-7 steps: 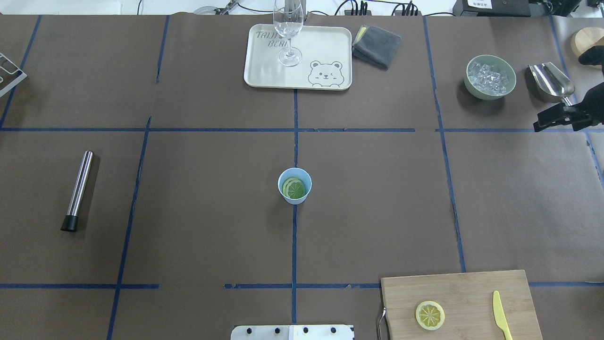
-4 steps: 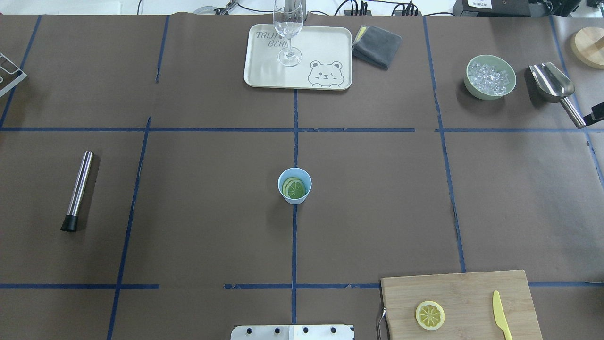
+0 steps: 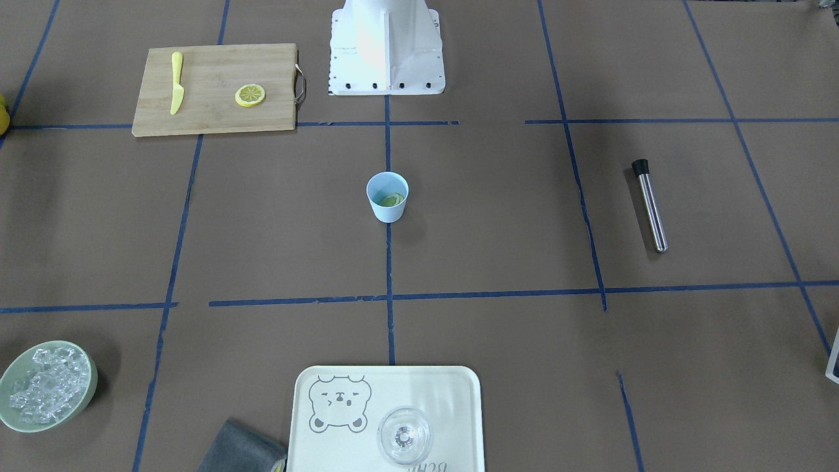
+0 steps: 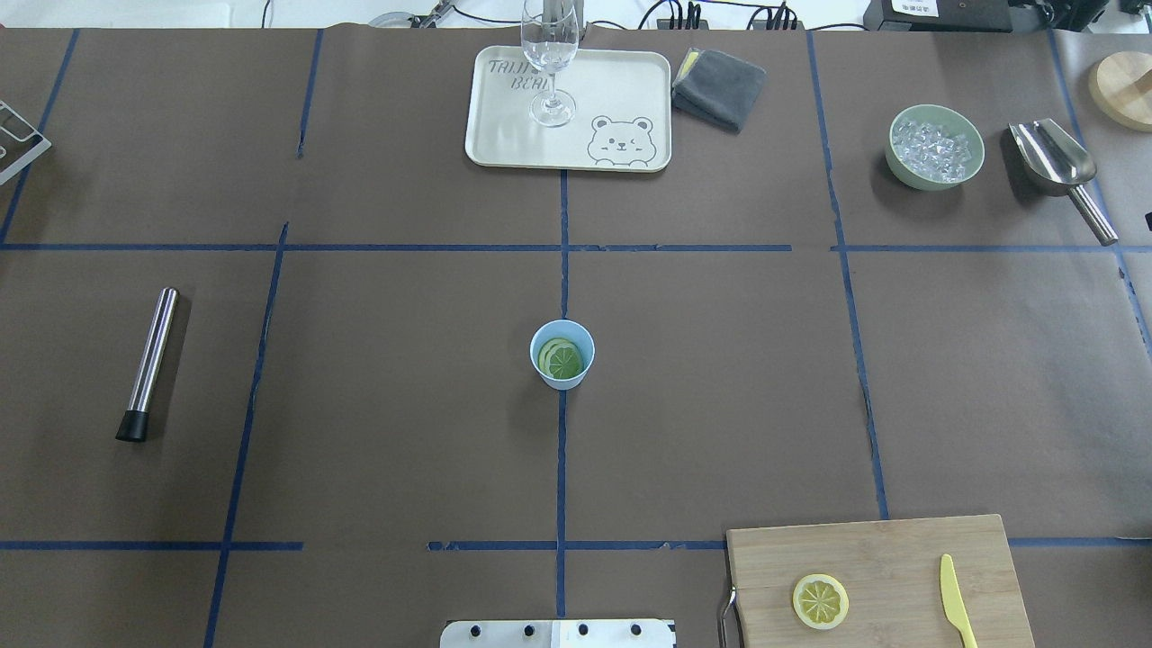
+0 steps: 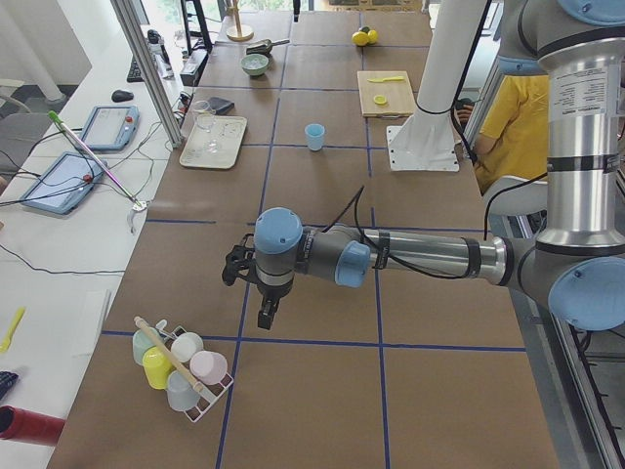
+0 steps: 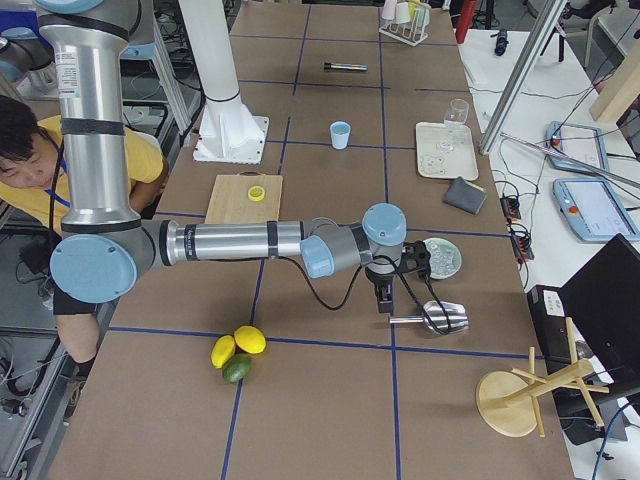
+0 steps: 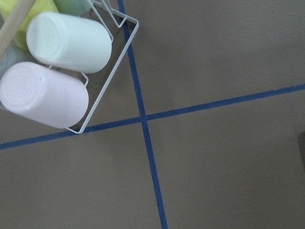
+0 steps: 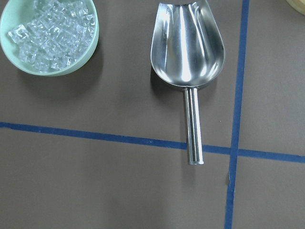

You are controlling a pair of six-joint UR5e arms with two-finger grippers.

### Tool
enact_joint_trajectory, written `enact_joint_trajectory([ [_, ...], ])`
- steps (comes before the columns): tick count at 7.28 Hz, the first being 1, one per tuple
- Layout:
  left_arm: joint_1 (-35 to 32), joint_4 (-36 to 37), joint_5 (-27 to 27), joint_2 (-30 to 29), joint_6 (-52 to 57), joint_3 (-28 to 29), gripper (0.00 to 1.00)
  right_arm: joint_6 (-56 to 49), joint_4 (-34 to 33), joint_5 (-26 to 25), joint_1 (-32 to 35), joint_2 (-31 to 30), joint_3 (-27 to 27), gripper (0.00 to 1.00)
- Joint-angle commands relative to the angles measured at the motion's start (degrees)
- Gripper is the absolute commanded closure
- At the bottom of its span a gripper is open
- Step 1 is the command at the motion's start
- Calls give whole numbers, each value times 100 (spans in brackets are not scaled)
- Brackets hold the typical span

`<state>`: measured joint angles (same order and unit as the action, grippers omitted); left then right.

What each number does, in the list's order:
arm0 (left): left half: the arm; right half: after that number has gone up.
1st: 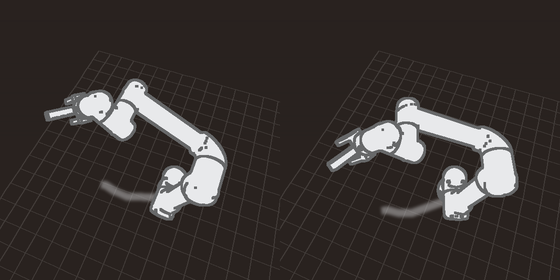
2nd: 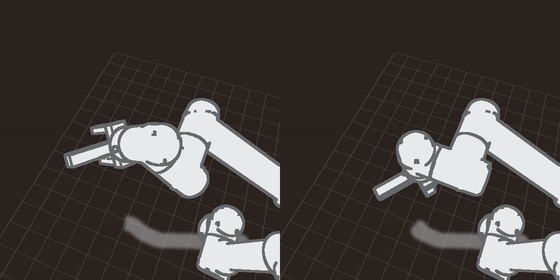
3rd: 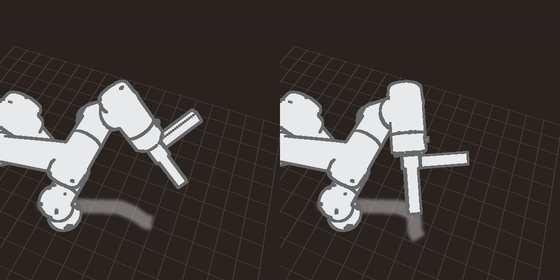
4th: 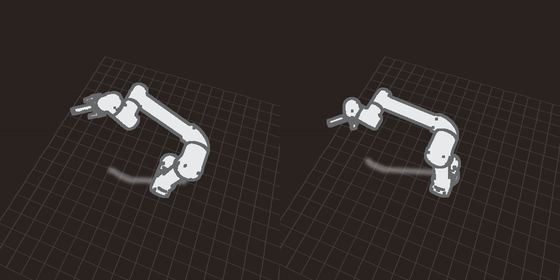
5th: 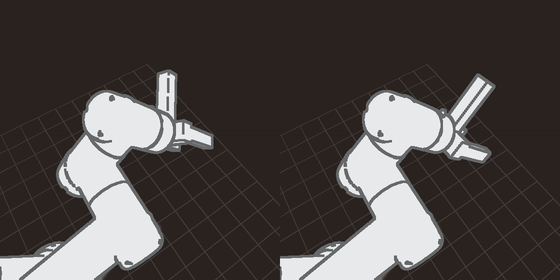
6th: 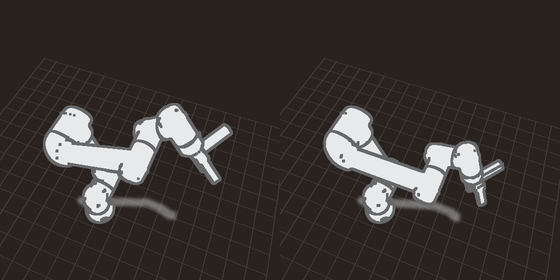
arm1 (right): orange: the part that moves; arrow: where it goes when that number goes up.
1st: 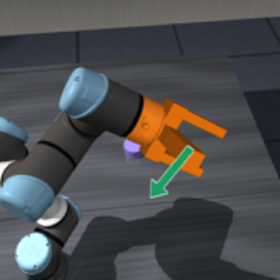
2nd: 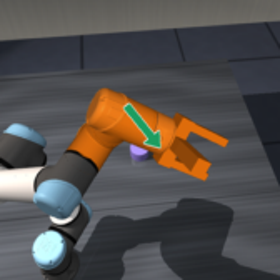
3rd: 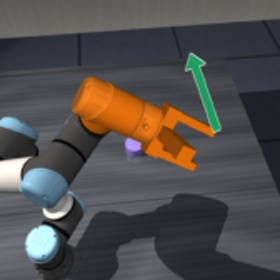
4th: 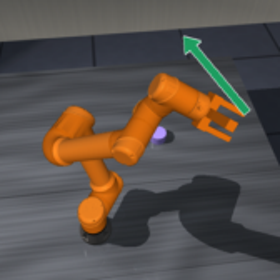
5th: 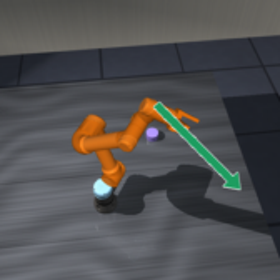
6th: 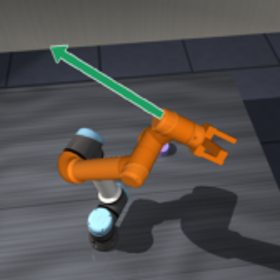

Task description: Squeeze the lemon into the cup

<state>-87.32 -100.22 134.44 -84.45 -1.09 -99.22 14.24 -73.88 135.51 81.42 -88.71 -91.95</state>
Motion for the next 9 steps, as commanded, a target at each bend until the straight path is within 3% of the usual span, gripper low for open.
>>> enact_joint_trajectory([
  [1,14,64,12,-71,12,34,0,-252,-47,-68,58,-23,19,0],
  [3,-13,683,12,-80,82,-202,0,-719,-468,-7,59,12,19,0],
  [5,-21,794,29,-36,887,-160,0,-808,-584,28,59,38,28,0],
  [9,-21,794,47,-37,900,-62,0,-931,-707,108,111,100,19,0],
])
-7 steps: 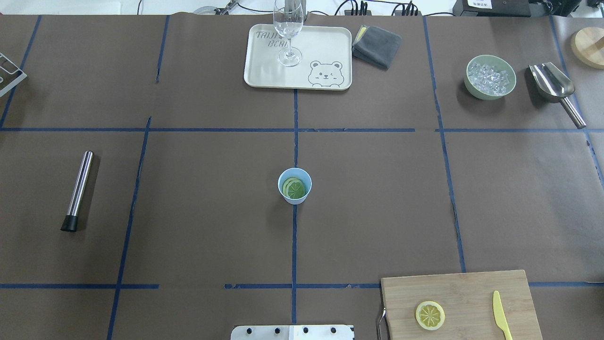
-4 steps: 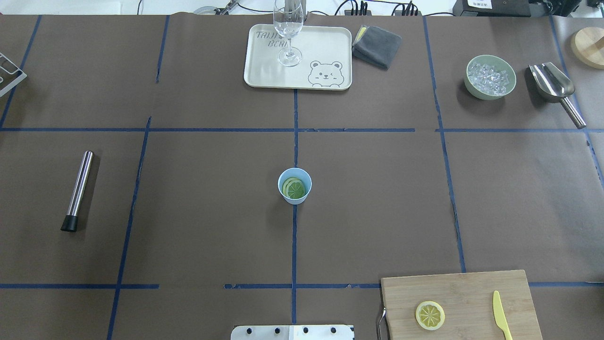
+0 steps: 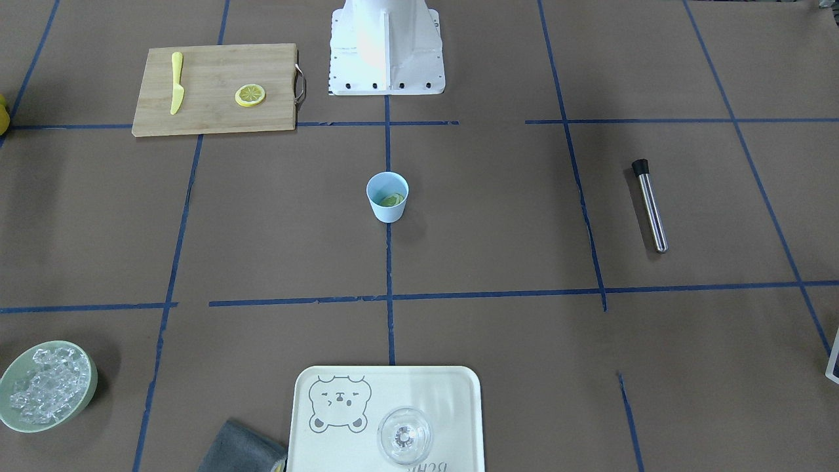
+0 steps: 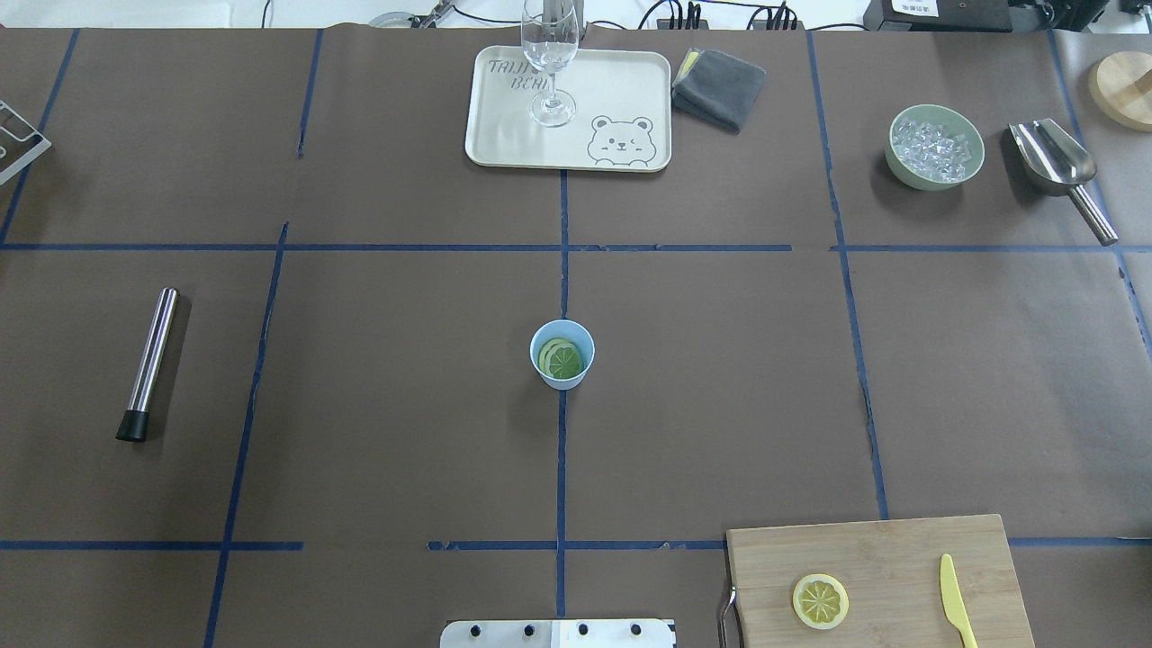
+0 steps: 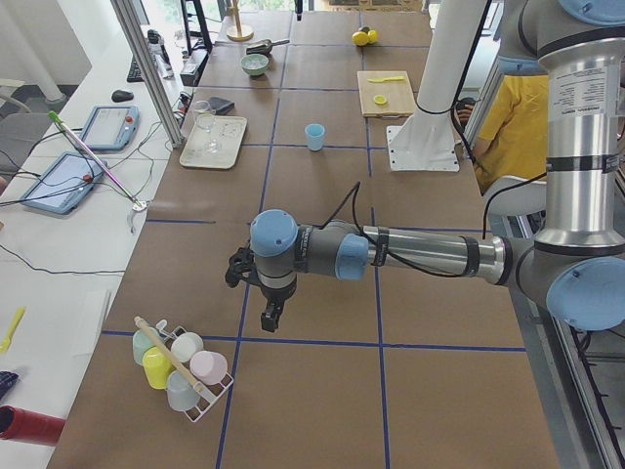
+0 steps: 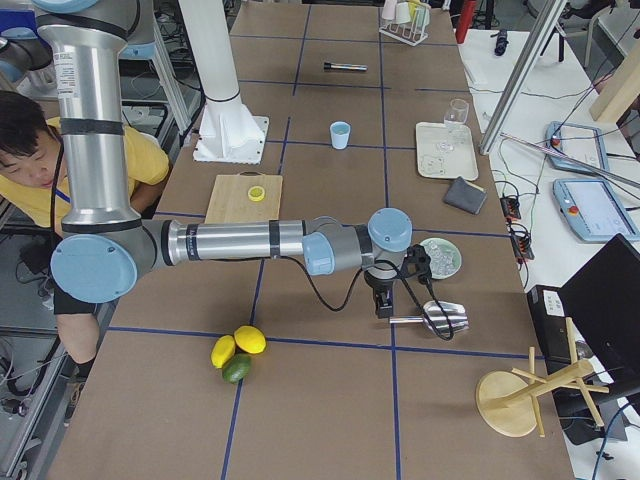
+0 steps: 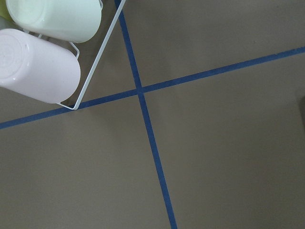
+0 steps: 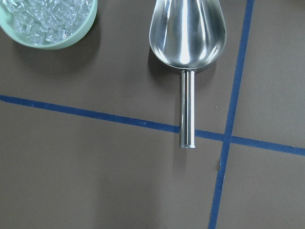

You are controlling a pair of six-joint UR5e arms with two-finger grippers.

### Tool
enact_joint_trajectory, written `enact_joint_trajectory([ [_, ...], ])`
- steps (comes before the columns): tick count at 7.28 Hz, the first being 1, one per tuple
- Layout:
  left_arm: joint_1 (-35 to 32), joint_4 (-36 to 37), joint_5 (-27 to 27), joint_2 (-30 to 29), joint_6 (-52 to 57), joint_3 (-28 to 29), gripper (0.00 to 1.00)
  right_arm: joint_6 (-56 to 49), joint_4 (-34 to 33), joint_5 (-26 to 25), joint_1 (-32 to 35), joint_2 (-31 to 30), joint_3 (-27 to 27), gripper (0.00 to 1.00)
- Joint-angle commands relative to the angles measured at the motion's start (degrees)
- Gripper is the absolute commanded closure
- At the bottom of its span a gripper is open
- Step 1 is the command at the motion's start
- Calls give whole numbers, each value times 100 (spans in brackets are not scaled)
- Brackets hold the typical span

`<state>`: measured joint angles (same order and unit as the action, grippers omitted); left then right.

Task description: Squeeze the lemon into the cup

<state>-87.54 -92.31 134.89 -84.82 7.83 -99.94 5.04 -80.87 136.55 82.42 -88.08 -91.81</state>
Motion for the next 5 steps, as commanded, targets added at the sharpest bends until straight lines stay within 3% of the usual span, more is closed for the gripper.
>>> enact_joint_trajectory([
  [1,0,3,2,1,8,1,0,-12,-17,-5,11,45,6,0],
  [5,0,12,2,-43,-1,10,0,-204,-52,-93,11,-7,23,0],
])
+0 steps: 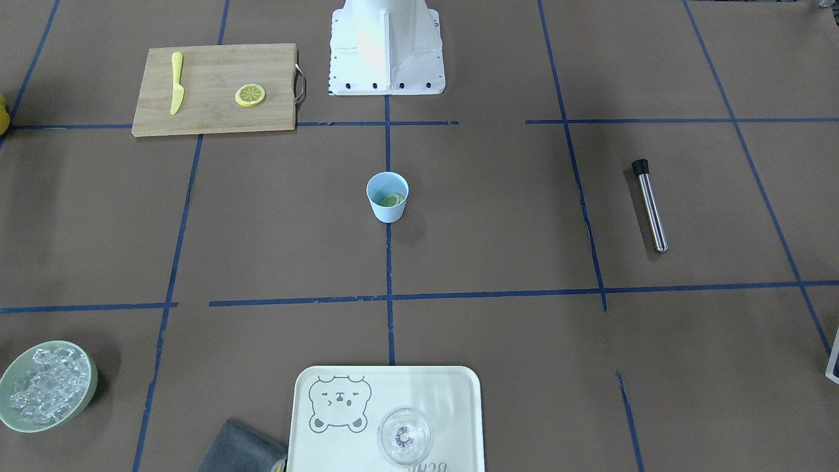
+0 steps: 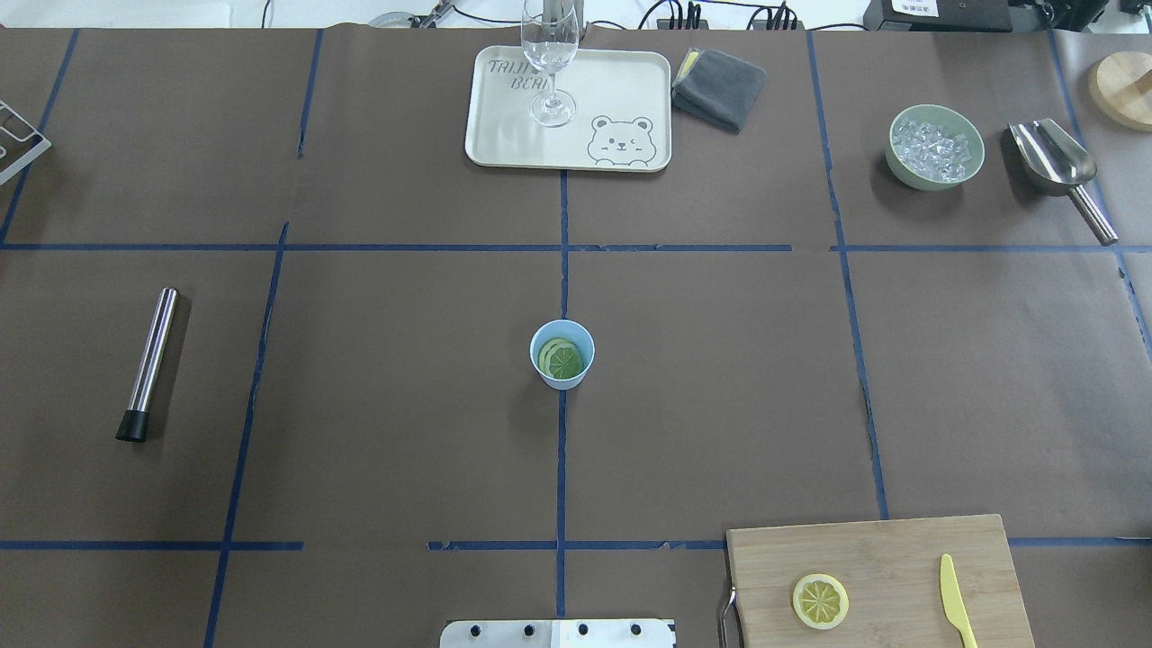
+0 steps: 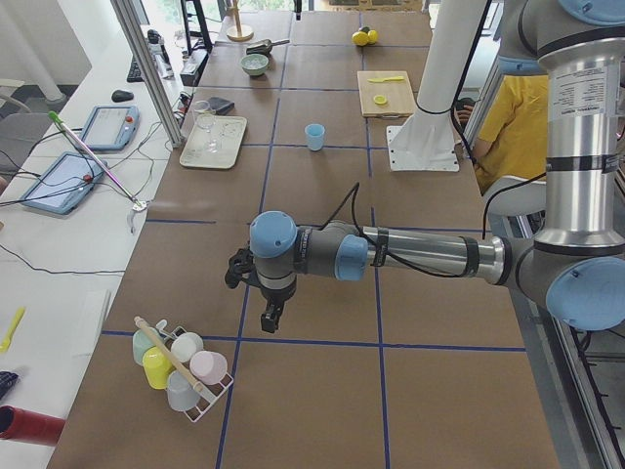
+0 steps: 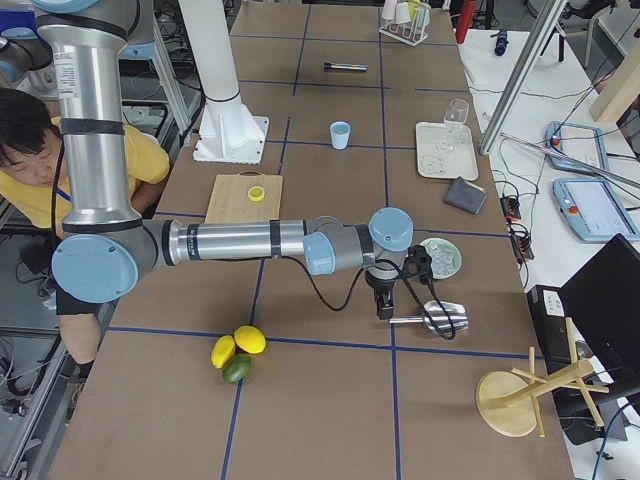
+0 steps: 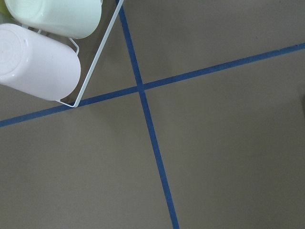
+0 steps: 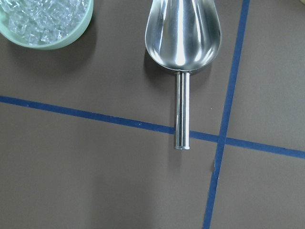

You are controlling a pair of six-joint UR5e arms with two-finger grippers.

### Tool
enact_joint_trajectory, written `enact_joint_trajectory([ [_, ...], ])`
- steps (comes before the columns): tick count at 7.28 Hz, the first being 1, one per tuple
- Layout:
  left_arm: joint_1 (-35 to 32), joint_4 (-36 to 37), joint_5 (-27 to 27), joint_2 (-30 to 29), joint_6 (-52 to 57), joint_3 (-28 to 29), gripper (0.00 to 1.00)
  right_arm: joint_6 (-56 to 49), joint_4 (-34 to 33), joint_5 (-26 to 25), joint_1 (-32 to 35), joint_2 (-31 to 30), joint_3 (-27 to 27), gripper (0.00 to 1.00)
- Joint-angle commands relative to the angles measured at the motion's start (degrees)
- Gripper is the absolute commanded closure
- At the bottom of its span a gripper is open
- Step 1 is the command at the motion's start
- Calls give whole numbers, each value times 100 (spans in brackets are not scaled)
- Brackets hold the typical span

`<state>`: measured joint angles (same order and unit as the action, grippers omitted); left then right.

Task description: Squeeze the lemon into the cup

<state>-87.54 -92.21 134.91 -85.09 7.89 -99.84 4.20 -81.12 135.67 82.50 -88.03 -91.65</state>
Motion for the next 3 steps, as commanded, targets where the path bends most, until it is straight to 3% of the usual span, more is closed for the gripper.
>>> enact_joint_trajectory([
  [1,0,1,0,-25,-7,-1,0,-400,-340,-5,55,23,-2,0],
  [3,-9,10,0,-34,-16,-62,0,-552,-457,3,91,66,6,0],
])
